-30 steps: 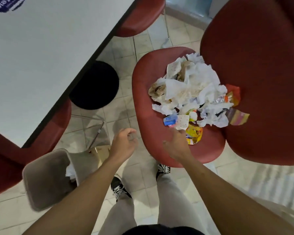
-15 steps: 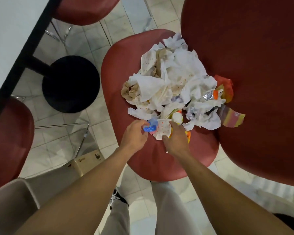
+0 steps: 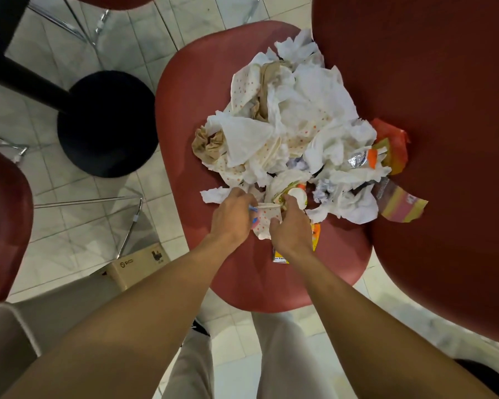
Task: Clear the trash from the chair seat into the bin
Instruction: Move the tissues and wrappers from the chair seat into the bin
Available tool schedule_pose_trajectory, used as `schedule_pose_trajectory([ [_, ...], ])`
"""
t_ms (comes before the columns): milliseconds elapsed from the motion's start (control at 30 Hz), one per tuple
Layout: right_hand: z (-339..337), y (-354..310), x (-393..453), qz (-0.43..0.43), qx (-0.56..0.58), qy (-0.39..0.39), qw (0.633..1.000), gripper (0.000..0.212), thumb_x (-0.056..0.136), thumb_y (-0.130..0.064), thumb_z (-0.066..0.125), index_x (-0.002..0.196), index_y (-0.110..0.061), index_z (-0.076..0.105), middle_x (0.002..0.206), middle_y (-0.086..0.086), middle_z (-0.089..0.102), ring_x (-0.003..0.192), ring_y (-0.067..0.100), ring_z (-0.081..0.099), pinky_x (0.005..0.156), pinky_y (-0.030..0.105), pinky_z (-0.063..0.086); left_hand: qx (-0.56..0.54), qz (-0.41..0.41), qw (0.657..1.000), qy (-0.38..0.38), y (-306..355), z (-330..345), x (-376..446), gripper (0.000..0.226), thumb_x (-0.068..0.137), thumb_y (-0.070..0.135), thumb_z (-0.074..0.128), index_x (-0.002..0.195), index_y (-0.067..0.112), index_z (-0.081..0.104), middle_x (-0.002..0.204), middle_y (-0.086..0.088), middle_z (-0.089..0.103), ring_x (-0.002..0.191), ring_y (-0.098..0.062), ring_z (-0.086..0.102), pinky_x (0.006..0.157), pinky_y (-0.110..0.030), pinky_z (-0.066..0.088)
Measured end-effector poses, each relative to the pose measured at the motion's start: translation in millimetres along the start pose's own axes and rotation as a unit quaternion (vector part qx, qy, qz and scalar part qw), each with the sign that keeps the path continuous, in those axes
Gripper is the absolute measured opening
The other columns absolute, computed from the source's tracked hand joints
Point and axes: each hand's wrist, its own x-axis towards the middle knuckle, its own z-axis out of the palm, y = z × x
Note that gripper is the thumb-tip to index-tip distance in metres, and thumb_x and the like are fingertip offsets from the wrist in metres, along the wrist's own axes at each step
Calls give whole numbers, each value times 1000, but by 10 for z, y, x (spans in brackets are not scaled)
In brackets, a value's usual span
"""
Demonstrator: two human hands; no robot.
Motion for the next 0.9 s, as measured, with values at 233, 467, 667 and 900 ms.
schedule_pose_trajectory([
  [233, -196, -89, -288, -24, 18, 42, 999, 44, 89, -12, 52, 133, -17, 47, 117, 10, 64, 109, 28, 58, 86, 31, 44, -64, -44, 996, 43, -48, -252, -209, 13, 88, 18, 60, 90, 11, 71, 83, -9, 65, 79, -25, 61, 64, -30, 41],
  [467, -302, -371, -789, -65, 5, 69, 995, 35, 88, -10, 53, 123, -13, 55, 111, 11, 65, 104, 30, 59, 83, 31, 44, -134, -37, 982, 132, -117, -685, -739, 12, 87, 19, 64, 82, 9, 69, 76, -3, 65, 71, -18, 56, 63, -26, 37],
  [667, -50, -831, -1326, -134, 19, 72, 988, 31, 85, -6, 52, 115, -9, 61, 99, 13, 67, 91, 31, 62, 79, 39, 51, -169, -100, 962, 192, -445, -1072, -1354, 14, 88, 28, 62, 85, 15, 66, 74, 1, 61, 69, -16, 55, 59, -24, 36],
  [900, 619, -1311, -1949, -193, -26, 43, 980, 16, 85, -8, 52, 98, -10, 61, 90, 6, 63, 85, 25, 57, 70, 27, 38, -210, -172, 932, 238, -1142, -1418, -2147, 9, 88, 26, 63, 91, 18, 65, 80, 4, 63, 75, -15, 58, 59, -22, 37],
])
